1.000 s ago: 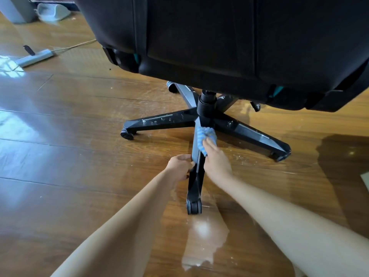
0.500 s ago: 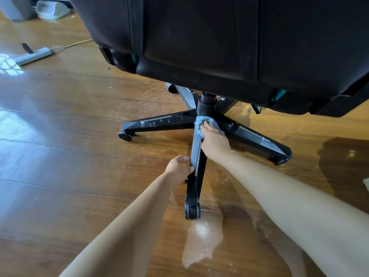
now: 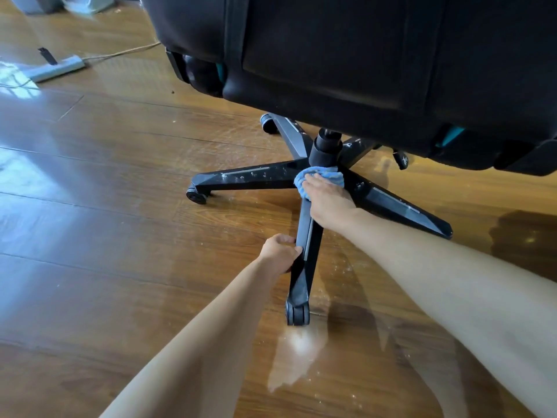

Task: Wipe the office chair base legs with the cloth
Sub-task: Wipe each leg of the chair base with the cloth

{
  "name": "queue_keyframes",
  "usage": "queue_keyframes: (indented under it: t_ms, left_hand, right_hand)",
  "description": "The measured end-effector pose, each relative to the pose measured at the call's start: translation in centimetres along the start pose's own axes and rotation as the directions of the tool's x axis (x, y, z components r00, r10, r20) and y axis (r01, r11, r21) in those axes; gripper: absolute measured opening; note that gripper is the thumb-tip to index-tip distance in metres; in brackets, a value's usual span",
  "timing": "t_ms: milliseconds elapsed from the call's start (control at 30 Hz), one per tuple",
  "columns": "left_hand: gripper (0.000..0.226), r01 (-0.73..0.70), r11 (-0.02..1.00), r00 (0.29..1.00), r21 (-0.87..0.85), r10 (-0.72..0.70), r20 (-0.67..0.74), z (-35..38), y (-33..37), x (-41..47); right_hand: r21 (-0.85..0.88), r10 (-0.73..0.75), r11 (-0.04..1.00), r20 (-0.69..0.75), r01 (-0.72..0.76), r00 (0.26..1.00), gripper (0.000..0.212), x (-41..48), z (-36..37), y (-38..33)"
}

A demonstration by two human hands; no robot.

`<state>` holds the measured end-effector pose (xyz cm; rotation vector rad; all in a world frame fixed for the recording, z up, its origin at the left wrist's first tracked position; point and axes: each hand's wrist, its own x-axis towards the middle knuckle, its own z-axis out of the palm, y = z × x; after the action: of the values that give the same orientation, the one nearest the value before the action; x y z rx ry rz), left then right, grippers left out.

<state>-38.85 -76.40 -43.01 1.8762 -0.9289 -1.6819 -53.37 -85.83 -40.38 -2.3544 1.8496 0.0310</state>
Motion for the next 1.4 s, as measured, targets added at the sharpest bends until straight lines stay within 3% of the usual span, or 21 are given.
queue_keyframes:
  t_ms: [100, 233, 333, 500, 600, 767, 933, 1033, 1100, 1267, 1333, 1400]
  left_hand:
    - [0.037, 0.013, 1.0, 1.0, -0.016, -0.013, -0.008, -0.1, -0.5, 0.1]
    - [0.041, 0.008, 1.0, 1.0, 0.016, -0.008, -0.013, 0.0, -0.4, 0.3]
    - [0.039, 0.003, 1.0, 1.0, 0.027, -0.002, -0.026, 0.2, -0.7, 0.5]
    - [0.036, -0.029, 0.998, 0.995, 0.055, 0.033, -0.09, 0.5, -1.5, 0.7]
    - [0.034, -0.02, 1.0, 0.994, 0.014, 0.021, -0.111, 0.4, -1.9, 0.4]
    - [0.03, -0.079, 0.997, 0.992, 0.024, 0.081, -0.095, 0.0, -2.4, 0.0]
    - [0.017, -0.098, 0.994, 0.992, -0.048, 0.094, -0.086, 0.0, -3.5, -0.5]
    - [0.014, -0.092, 0.994, 0.988, -0.057, 0.084, -0.127, -0.5, -3.7, -0.7]
    - [0.024, -0.11, 0.992, 0.977, -0.056, 0.097, -0.189, -0.9, -3.5, -1.0]
    - [0.028, -0.125, 0.992, 0.949, -0.035, 0.109, -0.296, -1.2, -2.8, -1.5]
    - [0.029, -0.128, 0.991, 0.949, -0.032, 0.113, -0.296, -0.8, -2.8, -1.9]
    - [0.031, -0.128, 0.991, 0.949, -0.026, 0.115, -0.294, -0.4, -3.0, -2.2]
  right_hand:
    - [-0.11, -0.159, 0.981, 0.039, 0.163, 0.986, 0.06, -2.0, 0.7, -0.2]
    - [-0.144, -0.385, 0.906, 0.111, 0.398, 0.916, 0.058, -3.1, 0.2, 2.0]
    - [-0.115, -0.308, 0.938, 0.155, 0.327, 0.939, 0.063, -1.1, -1.5, 3.3]
    - [-0.073, -0.104, 0.992, 0.019, 0.105, 0.994, 0.059, -0.9, -0.4, 1.2]
    - [-0.058, -0.223, 0.973, -0.009, 0.222, 0.975, 0.061, -4.1, 1.8, 0.4]
    - [-0.112, -0.47, 0.867, 0.142, 0.486, 0.871, 0.063, -5.1, 0.5, 2.7]
    - [-0.156, -0.309, 0.934, 0.104, 0.322, 0.946, 0.066, -0.7, -1.3, 2.8]
    - [-0.13, -0.304, 0.943, 0.027, 0.305, 0.952, 0.062, -2.9, 0.8, 1.1]
    - [-0.094, -0.393, 0.915, 0.018, 0.393, 0.919, 0.062, -6.3, 2.3, 0.6]
    - [-0.006, -0.662, 0.745, 0.119, 0.667, 0.74, 0.068, -11.3, 2.7, 1.7]
    - [-0.041, -0.611, 0.783, 0.139, 0.621, 0.779, 0.072, -9.0, 1.0, 2.1]
    - [-0.077, -0.481, 0.869, 0.104, 0.49, 0.87, 0.07, -6.5, 0.0, 2.1]
